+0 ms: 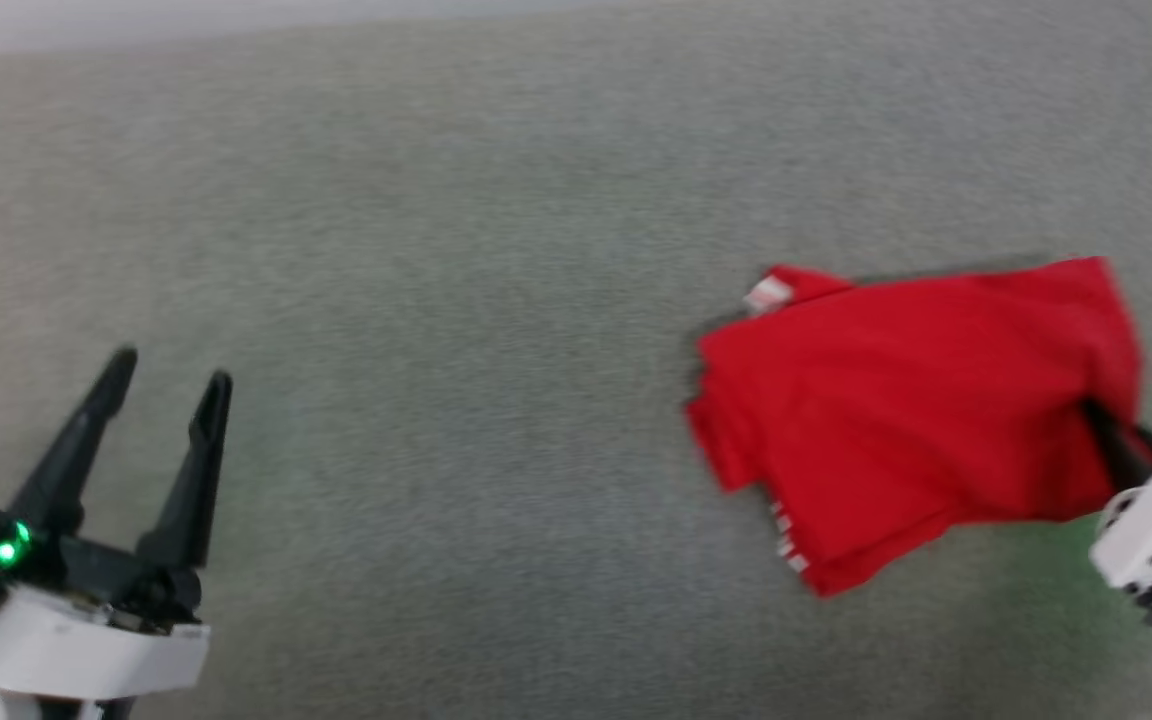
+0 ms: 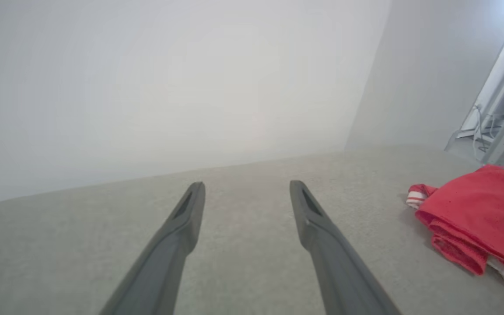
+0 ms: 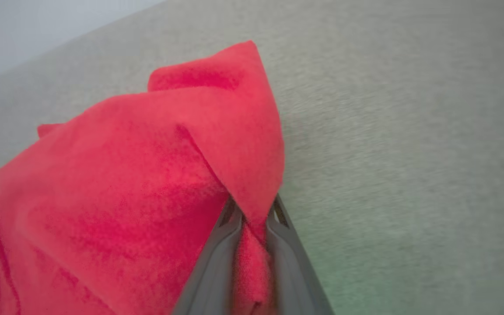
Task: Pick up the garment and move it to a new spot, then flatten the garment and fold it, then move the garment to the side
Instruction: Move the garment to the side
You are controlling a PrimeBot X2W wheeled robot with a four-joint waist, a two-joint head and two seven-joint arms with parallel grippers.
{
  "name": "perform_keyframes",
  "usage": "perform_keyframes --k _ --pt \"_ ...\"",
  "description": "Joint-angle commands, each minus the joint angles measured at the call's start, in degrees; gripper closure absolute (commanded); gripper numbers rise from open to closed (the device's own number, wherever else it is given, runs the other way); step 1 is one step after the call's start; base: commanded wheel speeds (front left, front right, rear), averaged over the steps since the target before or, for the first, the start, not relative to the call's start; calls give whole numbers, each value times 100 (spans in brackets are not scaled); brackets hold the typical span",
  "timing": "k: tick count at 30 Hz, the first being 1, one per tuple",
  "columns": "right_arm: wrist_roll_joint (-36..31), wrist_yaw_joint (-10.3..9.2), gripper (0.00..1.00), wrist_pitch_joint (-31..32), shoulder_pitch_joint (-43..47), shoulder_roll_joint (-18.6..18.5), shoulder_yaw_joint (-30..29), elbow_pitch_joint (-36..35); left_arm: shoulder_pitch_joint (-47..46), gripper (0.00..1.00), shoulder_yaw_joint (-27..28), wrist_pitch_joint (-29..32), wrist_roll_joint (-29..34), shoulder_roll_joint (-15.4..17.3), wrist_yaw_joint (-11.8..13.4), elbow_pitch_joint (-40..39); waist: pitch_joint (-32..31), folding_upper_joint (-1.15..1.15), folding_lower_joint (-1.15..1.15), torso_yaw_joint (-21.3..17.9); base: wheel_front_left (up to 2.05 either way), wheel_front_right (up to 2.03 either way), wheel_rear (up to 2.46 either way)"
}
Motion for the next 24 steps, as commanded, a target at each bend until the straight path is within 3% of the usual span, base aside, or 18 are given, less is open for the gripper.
perform_keyframes --k 1,8,15,24 --pt "5 -8 100 -157 -8 -6 -162 -66 -132 0 -1 5 -112 108 9 -174 250 0 0 -431 0 0 0" --pt "-480 -7 100 -920 -560 4 -977 3 -513 0 1 5 -191 693 10 -646 737 0 0 -886 0 0 0" --pt "-1045 -7 100 -1798 -1235 5 -1697 155 -1133 0 -57 6 -363 1251 9 -1014 1277 0 0 -1038 0 0 0" --pt "-1539 -7 100 -2661 -1876 -1 -1970 584 -1459 0 4 6 -493 1770 10 -1297 1782 0 0 -1214 0 0 0"
